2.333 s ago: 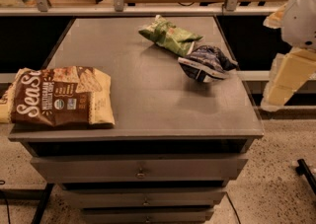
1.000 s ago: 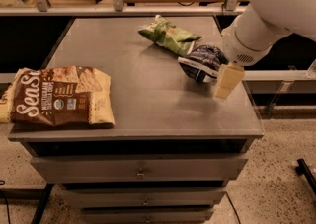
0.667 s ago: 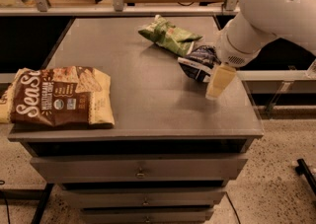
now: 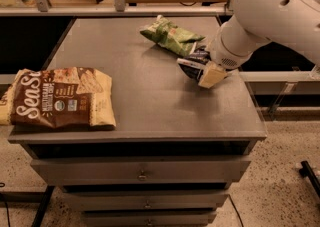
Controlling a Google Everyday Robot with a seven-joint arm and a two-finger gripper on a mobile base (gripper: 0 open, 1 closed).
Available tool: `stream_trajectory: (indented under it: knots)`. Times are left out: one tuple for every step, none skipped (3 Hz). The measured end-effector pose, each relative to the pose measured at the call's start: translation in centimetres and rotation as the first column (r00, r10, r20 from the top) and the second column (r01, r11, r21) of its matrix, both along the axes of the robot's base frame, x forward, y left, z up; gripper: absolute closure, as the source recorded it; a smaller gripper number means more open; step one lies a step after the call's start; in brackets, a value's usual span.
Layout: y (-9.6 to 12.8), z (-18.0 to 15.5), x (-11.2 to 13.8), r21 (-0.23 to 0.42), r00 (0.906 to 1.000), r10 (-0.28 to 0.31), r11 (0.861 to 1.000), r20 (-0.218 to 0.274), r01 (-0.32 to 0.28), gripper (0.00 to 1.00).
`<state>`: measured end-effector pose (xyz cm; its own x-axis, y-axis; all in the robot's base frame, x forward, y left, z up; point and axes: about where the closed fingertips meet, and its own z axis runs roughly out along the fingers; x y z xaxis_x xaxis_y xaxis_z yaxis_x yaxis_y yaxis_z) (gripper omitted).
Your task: Pick blue chip bag
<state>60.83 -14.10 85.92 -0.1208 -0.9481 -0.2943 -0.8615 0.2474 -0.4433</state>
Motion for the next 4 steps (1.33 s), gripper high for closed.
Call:
stream_trajectory:
  knots:
    - [0.0, 0.8, -1.1, -0.012, 0.9999, 0.012, 1.000, 0.005, -0.012, 0.64]
    - [-1.0, 3.9, -2.6, -0.002, 0.9993, 0.031, 1.000, 0.019, -0.031, 0.88]
    - [-2.3, 9.1, -4.8, 0.030, 0.9955, 0.078, 0.996, 0.052, -0.080, 1.00]
    - [-2.5, 14.3, -7.8, 0.045, 0.9819, 0.168, 0.984, 0.088, -0.172, 1.00]
